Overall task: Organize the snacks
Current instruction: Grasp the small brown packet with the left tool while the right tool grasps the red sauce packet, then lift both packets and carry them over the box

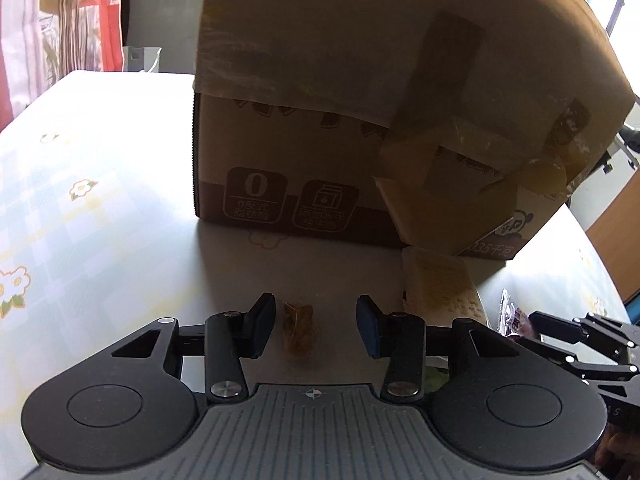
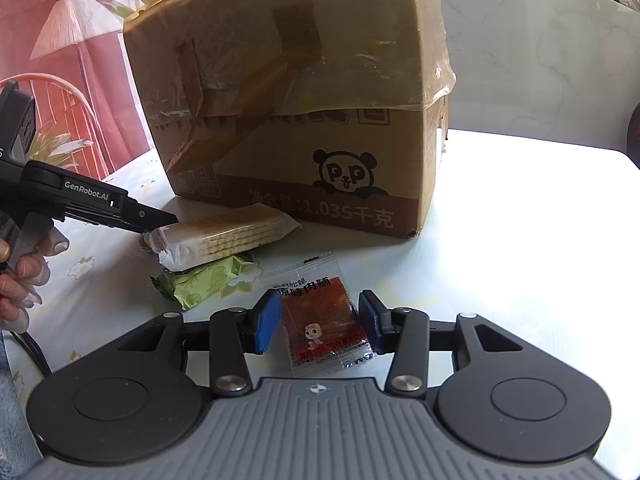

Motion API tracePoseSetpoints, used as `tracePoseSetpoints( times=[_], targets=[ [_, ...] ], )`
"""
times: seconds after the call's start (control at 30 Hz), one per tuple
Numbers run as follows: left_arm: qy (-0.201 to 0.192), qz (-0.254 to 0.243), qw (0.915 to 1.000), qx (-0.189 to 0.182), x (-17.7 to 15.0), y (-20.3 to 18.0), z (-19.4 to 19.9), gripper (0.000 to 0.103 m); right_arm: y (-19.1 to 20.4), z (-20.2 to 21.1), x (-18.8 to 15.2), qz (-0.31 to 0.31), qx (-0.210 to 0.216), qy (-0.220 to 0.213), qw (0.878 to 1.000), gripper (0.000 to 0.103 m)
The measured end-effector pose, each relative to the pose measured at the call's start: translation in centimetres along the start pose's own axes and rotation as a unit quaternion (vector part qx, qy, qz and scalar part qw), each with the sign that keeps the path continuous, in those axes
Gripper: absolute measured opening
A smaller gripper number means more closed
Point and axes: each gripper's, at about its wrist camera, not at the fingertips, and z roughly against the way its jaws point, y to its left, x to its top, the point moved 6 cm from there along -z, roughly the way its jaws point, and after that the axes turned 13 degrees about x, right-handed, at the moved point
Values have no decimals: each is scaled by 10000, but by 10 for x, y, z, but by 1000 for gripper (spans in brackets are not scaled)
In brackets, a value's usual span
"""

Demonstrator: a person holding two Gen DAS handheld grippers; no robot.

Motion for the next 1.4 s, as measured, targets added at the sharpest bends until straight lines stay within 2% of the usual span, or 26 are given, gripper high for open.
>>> tracePoseSetpoints(
  times=[0.2, 0.23, 0.3, 0.33, 0.57, 0.7, 0.87, 1.1, 1.2, 1.3, 1.4],
  targets=[
    [-139, -417, 9988, 206, -6, -6, 4, 45, 0, -1, 0, -6, 5, -2, 10000, 46],
    [-180, -455, 9985, 258, -9, -6, 6, 42, 0, -1, 0, -5, 8, -2, 10000, 46],
    [-295, -540, 9971, 453, -12, -5, 7, 20, 0, -1, 0, 2, 7, 1, 10000, 46],
    [-338, -565, 9965, 512, -13, -4, 8, 18, 0, -1, 0, 4, 8, 2, 10000, 46],
    [-405, -328, 9976, 460, -32, 6, 15, 18, 1, -2, 0, 52, -20, 28, 10000, 47],
    [-505, -215, 9979, 354, -43, 14, 35, 18, 1, -3, 0, 56, -9, 25, 10000, 47],
    [-696, -218, 9970, 259, -42, 11, 53, 18, 1, -1, 0, 85, -1, -37, 10000, 47],
    [-994, -76, 9948, 212, -24, 13, 75, 18, 2, 10, 3, 57, -49, -320, 9995, 47],
    [-1232, -40, 9922, 199, -6, 18, 92, 18, 8, 19, 14, 89, -17, -429, 9990, 46],
    [-1610, -4, 9869, 132, 22, 22, 115, 18, 22, 39, 44, 234, 169, -883, 9957, 46],
    [-2103, -251, 9772, 126, 52, 17, 141, 18, 35, 64, 86, 449, 314, -1486, 9874, 46]
  ],
)
